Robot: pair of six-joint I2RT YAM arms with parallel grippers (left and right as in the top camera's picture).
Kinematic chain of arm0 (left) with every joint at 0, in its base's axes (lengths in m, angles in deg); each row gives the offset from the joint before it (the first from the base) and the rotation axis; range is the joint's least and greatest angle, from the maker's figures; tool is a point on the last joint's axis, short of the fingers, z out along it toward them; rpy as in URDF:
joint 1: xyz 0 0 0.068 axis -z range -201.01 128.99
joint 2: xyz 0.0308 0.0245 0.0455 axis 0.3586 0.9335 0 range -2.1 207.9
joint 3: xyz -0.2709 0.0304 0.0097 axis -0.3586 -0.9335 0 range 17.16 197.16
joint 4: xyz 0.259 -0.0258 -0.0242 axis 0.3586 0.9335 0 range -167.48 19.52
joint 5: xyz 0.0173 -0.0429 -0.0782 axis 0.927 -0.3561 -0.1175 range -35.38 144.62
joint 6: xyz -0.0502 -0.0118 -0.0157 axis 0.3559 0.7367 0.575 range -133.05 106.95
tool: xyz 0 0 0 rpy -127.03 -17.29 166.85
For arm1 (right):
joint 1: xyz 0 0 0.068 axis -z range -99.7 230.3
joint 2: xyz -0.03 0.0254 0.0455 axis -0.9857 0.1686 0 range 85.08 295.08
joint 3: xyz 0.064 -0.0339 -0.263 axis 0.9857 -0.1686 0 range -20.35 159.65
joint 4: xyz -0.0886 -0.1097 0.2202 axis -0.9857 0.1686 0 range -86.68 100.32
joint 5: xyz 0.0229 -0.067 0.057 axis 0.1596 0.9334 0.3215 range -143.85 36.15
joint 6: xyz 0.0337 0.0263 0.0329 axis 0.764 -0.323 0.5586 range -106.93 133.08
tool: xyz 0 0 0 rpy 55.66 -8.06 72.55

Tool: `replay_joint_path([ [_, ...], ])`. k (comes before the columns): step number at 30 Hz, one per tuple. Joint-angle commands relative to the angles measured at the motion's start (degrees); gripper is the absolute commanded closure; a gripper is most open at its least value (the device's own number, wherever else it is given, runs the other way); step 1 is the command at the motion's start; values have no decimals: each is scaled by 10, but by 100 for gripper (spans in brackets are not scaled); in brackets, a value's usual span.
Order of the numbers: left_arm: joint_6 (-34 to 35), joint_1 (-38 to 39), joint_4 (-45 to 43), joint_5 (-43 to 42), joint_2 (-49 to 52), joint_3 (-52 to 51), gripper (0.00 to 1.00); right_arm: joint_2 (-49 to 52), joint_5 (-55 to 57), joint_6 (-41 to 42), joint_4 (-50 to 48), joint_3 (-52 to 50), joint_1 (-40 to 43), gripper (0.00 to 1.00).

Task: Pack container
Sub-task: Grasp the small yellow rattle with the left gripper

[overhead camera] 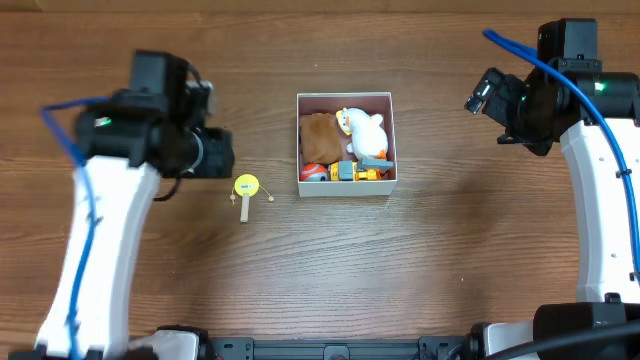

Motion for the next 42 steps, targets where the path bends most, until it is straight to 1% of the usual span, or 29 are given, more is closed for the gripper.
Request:
replay_joint_path([
  [1,19,2,-95,-34,31,-136,41,-1,31,-2,0,0,0,0],
  [4,20,2,-148,-38,34,-185,40,-1,69,-2,-10,0,10,0],
  [7,19,2,-181,-33,35,-215,39,-1,78,5,-12,0,70,0],
  [8,19,2,-189,-33,35,-220,40,-1,72,7,-10,0,92,0],
  [10,17,2,-204,-32,36,-234,45,-1,52,7,-6,0,144,0],
  [12,17,3,-217,-25,36,-247,48,-1,40,7,-1,0,180,0],
  [16,2,21,-262,-1,44,-276,50,-1,39,7,8,0,225,0],
  [19,2,34,-279,4,56,-281,53,-1,39,7,7,0,226,0],
  [22,6,48,-287,40,87,-281,53,-1,39,7,8,0,225,0],
  [29,20,49,-301,42,182,-281,55,-1,39,4,9,0,225,0],
  [32,20,49,-305,42,201,-281,55,-1,39,4,9,0,225,0],
  [34,20,49,-306,42,208,-281,62,-1,39,4,9,0,225,0],
  [36,20,49,-309,42,208,-281,75,-1,39,4,9,0,225,0],
  [37,20,49,-310,42,207,-281,79,-1,39,4,9,0,225,0],
  [38,20,49,-311,42,207,-281,82,-1,39,4,9,0,225,0],
  [40,17,49,-309,42,207,-278,84,-1,39,5,10,0,225,0],
  [42,13,49,-289,42,207,-266,91,-1,39,4,11,0,225,0],
])
